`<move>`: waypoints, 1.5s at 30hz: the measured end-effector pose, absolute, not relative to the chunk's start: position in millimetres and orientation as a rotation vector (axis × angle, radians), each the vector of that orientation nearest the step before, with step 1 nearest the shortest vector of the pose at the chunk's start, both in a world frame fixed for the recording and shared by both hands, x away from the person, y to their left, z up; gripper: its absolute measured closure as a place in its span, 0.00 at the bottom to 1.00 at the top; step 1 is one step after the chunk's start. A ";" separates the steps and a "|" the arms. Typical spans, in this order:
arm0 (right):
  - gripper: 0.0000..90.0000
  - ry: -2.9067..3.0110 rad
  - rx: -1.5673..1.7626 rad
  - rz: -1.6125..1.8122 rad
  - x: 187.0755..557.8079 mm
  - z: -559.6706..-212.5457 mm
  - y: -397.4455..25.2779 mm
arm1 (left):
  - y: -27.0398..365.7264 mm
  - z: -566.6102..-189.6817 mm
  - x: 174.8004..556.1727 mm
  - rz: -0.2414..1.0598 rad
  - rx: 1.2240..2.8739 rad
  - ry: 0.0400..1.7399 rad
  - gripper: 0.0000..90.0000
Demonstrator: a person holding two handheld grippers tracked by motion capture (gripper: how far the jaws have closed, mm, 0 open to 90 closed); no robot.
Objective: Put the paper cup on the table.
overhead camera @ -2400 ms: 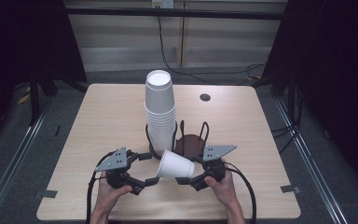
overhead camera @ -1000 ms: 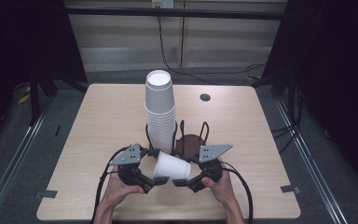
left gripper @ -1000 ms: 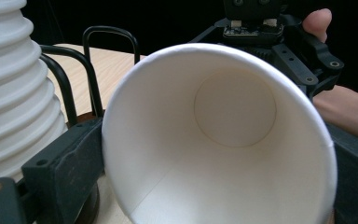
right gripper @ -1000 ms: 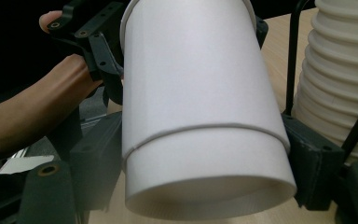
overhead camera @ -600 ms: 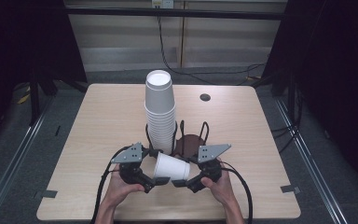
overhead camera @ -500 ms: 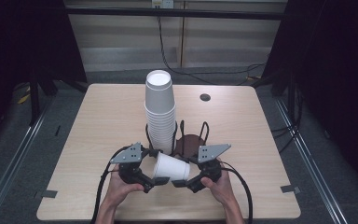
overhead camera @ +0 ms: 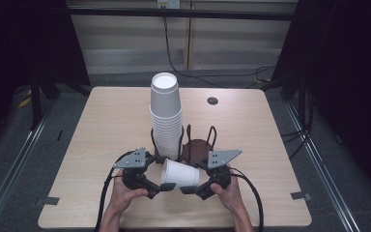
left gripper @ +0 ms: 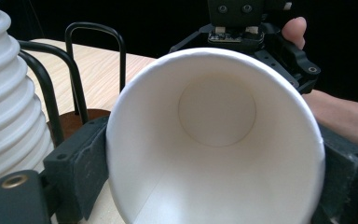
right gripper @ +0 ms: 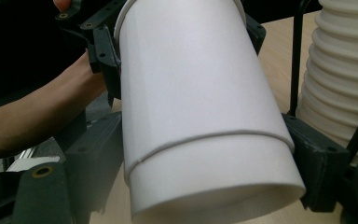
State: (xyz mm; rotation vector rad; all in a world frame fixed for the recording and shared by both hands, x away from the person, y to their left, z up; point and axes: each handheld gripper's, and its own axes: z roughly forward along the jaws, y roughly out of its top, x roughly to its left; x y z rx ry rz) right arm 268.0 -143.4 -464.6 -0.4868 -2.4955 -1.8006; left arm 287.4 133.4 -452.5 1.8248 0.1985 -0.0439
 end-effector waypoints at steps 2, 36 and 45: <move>0.22 -2.493 -0.488 -1.818 267.1 -463.6 -143.4 | 134.0 -451.7 286.8 -0.049 1.819 0.196 0.14; 0.14 -2.565 -0.962 -2.101 253.8 -472.3 -163.1 | 166.0 -446.1 287.8 0.044 1.959 0.352 0.13; 0.14 -2.560 -1.111 -2.180 249.5 -487.1 -171.6 | 181.5 -443.8 286.6 0.073 2.004 0.388 0.13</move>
